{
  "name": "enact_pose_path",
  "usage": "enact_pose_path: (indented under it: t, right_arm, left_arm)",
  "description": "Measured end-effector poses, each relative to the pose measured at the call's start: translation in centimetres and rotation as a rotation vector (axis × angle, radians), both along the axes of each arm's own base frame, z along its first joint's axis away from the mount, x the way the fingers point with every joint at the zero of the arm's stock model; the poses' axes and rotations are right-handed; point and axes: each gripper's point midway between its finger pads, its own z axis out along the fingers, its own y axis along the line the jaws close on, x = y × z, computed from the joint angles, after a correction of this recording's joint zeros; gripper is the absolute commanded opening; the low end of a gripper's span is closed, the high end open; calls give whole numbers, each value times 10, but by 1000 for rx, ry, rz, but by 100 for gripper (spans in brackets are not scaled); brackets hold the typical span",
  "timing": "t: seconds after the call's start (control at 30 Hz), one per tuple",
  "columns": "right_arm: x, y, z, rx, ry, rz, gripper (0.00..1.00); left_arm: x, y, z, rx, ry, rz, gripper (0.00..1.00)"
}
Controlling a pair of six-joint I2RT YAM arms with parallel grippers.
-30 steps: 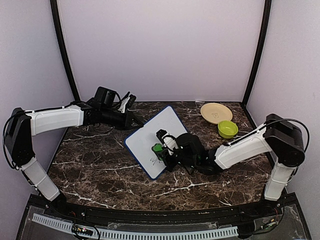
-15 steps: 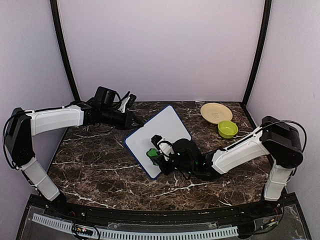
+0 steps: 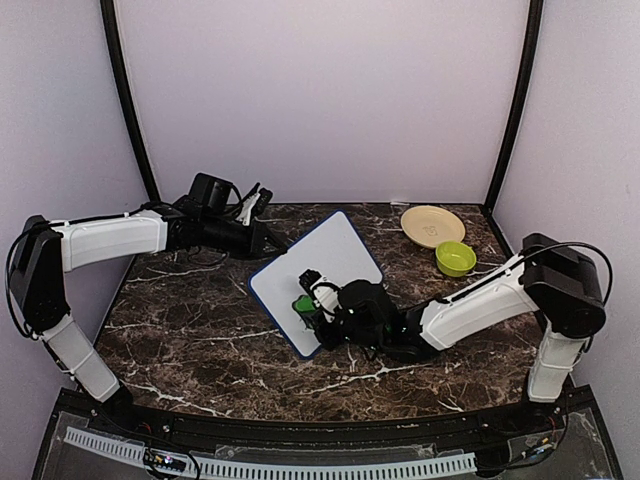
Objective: Erase the whiteboard
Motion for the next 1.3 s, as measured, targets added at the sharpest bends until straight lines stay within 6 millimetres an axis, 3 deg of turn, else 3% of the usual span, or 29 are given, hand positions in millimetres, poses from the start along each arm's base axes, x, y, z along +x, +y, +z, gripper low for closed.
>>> enact_pose_path:
  t: [0.13,0.3,0.5,0.93,1.1,1.3]
  right_arm:
    - [-20,16,-2,-3,-9,33,1]
    - [-27,21,-4,-8,-17,36,1]
    - [-17,11,-5,-2,-9,24,1]
    - [39,-51,-18,-20,16,-120,1]
    - [41,-53,-18,-13,22,-120,1]
    - [31,-38,-14,-11,9,-90,1]
  left_arm:
    - [0,0,0,0,-1,-1,0]
    - [0,0,0,-1,-2,-3,0]
    - [0,-1,1,-5,-2,-4,0]
    - [7,-4,2,-3,-6,0,0]
    - [7,-4,2,-2,-5,0,0]
    - [8,-4,2,1,-7,4,0]
